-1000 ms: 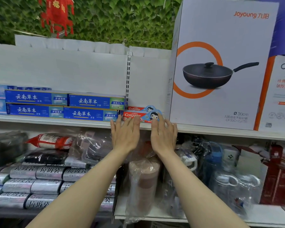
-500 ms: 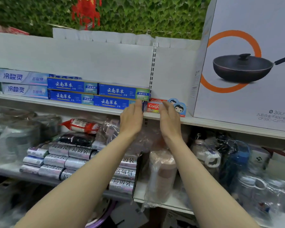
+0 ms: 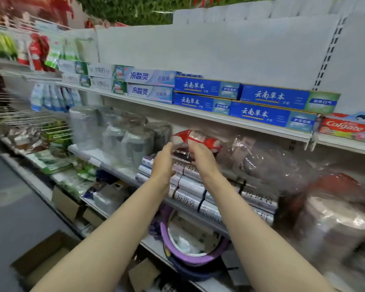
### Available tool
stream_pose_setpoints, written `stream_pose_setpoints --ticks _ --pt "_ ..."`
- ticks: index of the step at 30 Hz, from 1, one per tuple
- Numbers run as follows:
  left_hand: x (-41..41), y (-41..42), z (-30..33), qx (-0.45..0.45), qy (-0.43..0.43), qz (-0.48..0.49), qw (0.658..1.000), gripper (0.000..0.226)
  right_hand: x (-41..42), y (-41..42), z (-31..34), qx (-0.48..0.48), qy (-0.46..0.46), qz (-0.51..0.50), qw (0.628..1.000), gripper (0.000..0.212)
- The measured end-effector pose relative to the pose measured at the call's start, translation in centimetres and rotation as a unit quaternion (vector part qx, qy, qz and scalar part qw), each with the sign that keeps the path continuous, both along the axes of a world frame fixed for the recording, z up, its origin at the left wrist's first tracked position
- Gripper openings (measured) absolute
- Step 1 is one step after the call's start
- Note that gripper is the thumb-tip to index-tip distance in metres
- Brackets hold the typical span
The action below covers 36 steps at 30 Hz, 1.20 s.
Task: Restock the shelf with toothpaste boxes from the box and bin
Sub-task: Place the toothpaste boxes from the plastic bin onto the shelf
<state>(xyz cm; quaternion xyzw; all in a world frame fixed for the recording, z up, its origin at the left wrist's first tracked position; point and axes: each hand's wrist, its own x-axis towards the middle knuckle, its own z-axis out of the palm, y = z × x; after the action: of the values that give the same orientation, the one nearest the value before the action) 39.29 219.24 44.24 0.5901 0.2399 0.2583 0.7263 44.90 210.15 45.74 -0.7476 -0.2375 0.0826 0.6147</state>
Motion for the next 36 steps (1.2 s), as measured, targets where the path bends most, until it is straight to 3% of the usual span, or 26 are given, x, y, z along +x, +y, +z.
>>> stream_pose_setpoints --ticks 2,4,7,11,14,18,21,26,30,33,36 --pt "-0.3 4.0 -2.2 -0.022 0.033 0.016 0.999 0.046 -0.5 3.9 -1.9 -0.021 0.021 0.018 0.999 0.038" --pt "-0.8 7.7 -4.5 -0.040 0.051 0.029 0.997 0.039 -0.7 7.8 -3.8 -0.043 0.033 0.025 0.998 0.027" --pt "-1.6 12.4 -7.6 -0.066 0.084 0.056 0.993 0.030 -0.7 13.1 -7.2 -0.073 0.042 0.024 0.996 0.031" --pt "-3.5 17.9 -12.1 -0.089 0.128 0.091 0.984 0.051 -0.6 18.5 -12.1 -0.127 0.070 0.038 0.989 0.023" --pt "-4.9 21.1 -15.6 -0.099 0.157 0.121 0.975 0.047 -1.0 21.7 -16.2 -0.156 0.116 0.057 0.979 0.048" --pt "-6.6 23.7 -20.6 -0.129 0.204 0.156 0.958 0.057 -2.0 24.5 -21.6 -0.219 0.149 0.085 0.960 0.036" --pt "-8.1 24.9 -25.0 -0.162 0.214 0.207 0.941 0.028 -2.5 26.4 -26.0 -0.250 0.164 0.116 0.947 0.031" --pt "-10.8 25.5 -33.8 -0.240 0.258 0.270 0.896 0.023 -3.1 28.8 -36.2 -0.323 0.209 0.173 0.907 0.054" --pt "-13.1 25.4 -43.0 -0.281 0.298 0.310 0.858 0.028 -3.6 29.2 -44.1 -0.382 0.222 0.219 0.870 0.031" --pt "-14.6 24.1 -50.1 -0.305 0.334 0.308 0.837 0.031 -3.4 28.4 -50.8 -0.448 0.216 0.240 0.834 0.039" --pt "-15.5 21.8 -56.7 -0.346 0.353 0.303 0.815 0.030 -3.3 26.9 -57.7 -0.482 0.241 0.236 0.809 0.030"
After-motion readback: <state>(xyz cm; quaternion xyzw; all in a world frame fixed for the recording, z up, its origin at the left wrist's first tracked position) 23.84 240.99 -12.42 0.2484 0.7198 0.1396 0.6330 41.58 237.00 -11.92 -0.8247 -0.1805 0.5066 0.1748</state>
